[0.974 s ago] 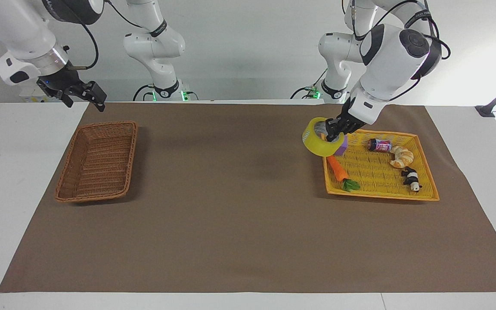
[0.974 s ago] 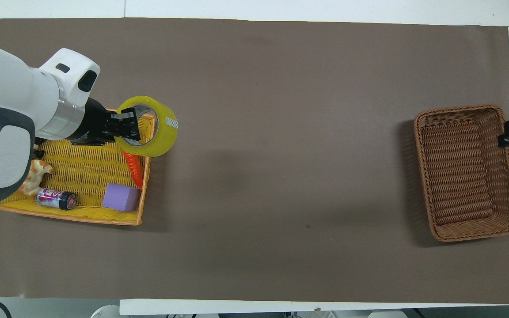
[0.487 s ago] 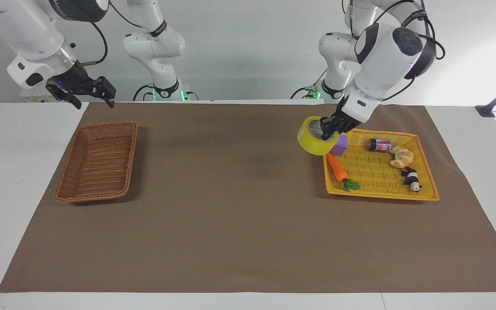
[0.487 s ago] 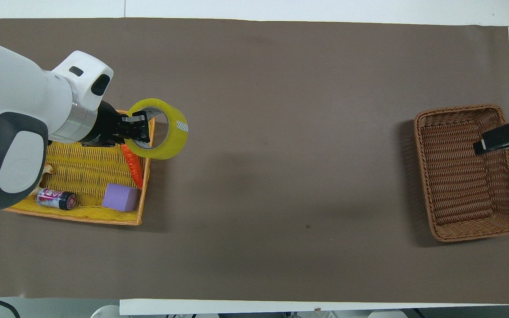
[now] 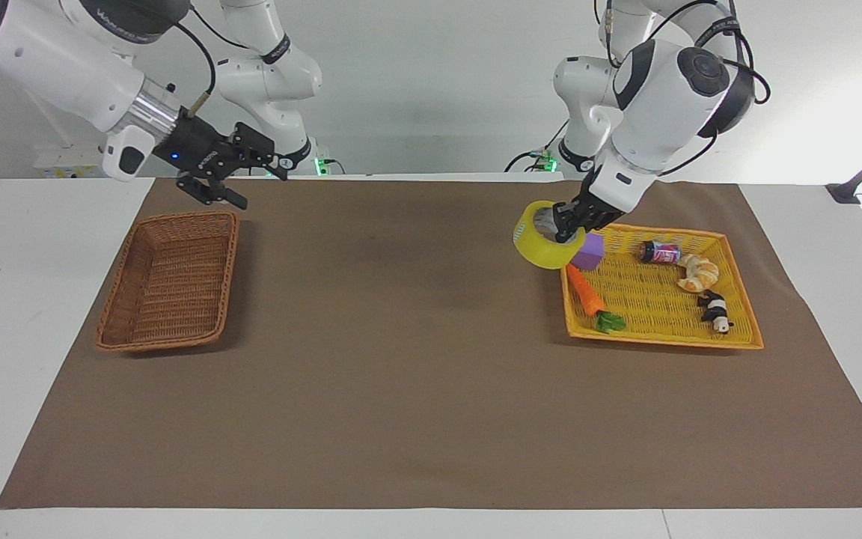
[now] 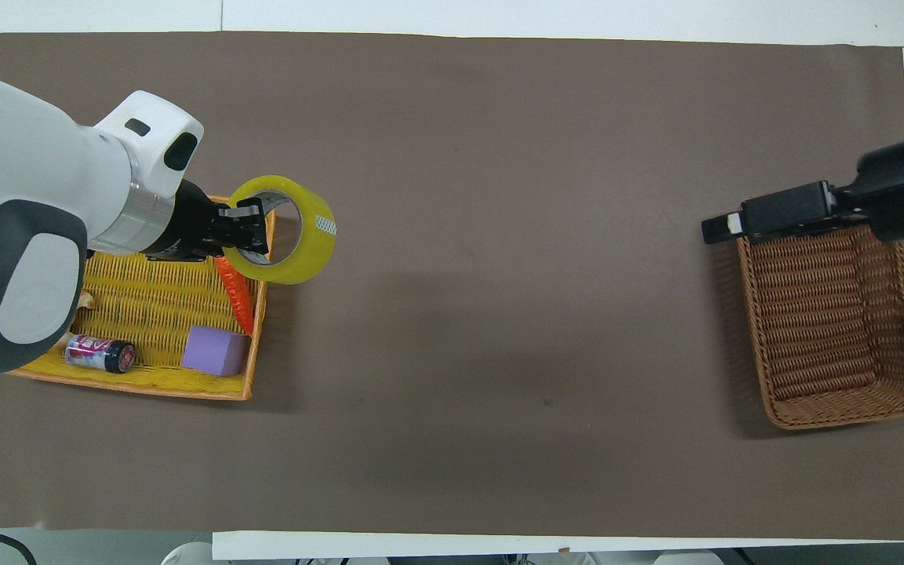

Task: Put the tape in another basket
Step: 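Hold the tape with the left gripper while the right gripper reaches it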

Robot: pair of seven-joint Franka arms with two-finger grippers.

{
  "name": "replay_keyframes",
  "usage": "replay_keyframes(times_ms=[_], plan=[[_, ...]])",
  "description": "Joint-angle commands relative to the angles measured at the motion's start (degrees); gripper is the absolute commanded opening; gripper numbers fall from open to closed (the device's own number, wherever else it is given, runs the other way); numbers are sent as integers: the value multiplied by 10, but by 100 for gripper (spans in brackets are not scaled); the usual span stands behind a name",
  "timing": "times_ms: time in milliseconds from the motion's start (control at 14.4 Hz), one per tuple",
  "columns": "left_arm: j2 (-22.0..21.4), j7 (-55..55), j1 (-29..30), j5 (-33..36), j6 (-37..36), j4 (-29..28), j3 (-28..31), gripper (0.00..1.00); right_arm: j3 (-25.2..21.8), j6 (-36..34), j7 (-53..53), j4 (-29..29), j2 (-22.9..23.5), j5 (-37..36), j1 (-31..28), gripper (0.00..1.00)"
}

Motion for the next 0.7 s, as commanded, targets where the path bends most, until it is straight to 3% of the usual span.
replay_keyframes(times_ms=[0, 417, 626], plan=[[-4, 0, -5, -22, 8, 3, 5, 0, 0, 101, -17, -49, 3, 99, 55, 99], [-4, 4, -7, -31, 8, 3, 5, 0, 0, 260, -2, -54, 85, 316, 199, 99], [-4, 3, -8, -32, 8, 3, 5, 0, 1, 318, -1, -60, 87, 337, 259, 99]])
